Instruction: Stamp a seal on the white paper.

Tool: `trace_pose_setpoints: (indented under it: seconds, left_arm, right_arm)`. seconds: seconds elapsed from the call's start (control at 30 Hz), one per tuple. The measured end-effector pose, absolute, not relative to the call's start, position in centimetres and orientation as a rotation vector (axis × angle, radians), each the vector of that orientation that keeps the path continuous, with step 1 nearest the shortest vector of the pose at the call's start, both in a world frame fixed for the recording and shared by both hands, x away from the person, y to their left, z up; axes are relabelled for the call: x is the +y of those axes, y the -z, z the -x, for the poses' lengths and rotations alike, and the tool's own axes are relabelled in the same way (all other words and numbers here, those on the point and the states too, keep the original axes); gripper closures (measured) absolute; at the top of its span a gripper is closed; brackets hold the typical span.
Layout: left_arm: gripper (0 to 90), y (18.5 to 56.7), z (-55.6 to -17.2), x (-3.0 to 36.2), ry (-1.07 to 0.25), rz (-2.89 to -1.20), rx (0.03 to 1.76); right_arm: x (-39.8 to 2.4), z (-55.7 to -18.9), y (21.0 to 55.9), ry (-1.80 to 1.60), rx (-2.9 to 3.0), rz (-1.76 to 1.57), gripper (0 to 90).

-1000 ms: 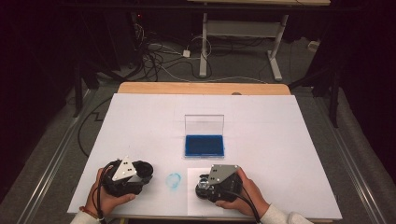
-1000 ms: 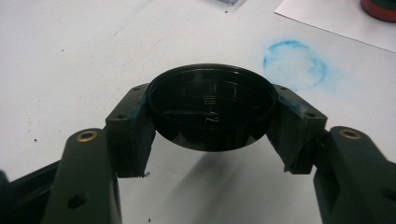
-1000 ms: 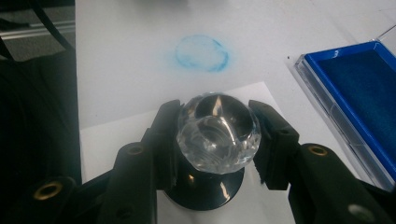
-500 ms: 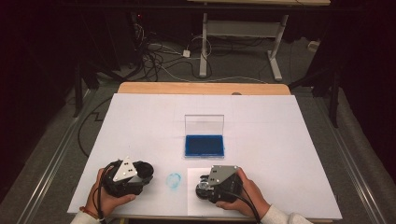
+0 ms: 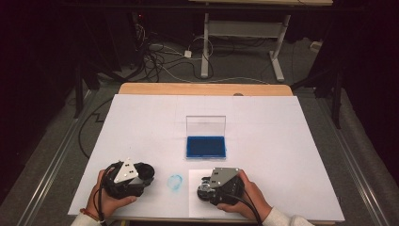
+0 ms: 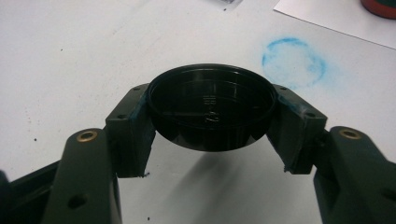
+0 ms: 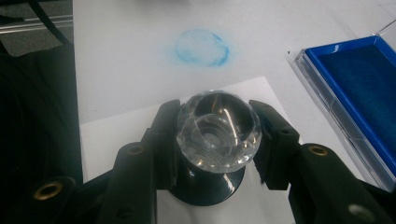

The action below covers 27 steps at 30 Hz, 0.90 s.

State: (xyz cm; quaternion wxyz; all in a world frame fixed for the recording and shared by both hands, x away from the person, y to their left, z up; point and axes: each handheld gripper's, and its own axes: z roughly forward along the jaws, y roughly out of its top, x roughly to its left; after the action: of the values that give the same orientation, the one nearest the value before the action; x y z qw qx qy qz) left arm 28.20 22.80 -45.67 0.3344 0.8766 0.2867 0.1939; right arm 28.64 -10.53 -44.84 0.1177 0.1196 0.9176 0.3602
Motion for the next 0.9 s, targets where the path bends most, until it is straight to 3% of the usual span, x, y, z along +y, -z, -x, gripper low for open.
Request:
trace_pose_setpoints:
  seconds: [0.9]
  left_arm:
    - [36.7, 45.73, -28.23, 22.69, -0.490, -2.296, 0.744]
  right_arm:
    - [-10.22, -28.39, 44.66, -1.010, 2.683, -0.364, 57.0]
